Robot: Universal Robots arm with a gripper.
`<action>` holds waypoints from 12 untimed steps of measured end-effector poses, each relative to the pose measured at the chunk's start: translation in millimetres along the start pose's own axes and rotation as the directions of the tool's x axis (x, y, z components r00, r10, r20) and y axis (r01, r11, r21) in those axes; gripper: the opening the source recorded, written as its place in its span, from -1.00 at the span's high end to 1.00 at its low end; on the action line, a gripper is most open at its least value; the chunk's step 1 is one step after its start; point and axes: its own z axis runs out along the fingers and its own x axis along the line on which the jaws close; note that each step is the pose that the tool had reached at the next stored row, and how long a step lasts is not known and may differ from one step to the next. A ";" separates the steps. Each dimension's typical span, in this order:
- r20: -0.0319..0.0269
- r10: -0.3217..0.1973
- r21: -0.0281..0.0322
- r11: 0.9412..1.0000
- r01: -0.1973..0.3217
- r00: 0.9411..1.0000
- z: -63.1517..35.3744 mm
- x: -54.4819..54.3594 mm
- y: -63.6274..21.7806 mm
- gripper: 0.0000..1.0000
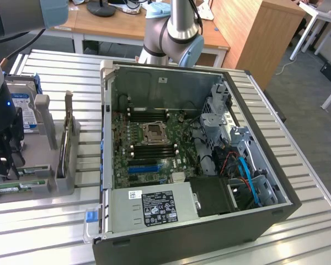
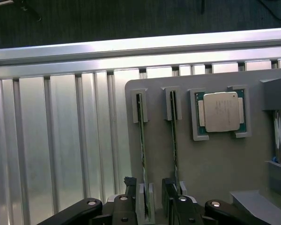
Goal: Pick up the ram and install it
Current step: 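Pick up the ram and move it above insertion slot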
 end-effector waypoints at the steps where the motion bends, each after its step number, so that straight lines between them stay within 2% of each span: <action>1: 0.000 0.000 0.000 1.000 0.000 1.000 0.0 -0.2 0.0 0.29; 12: 0.000 0.000 0.000 1.000 0.000 1.000 0.6 -1.5 0.2 0.29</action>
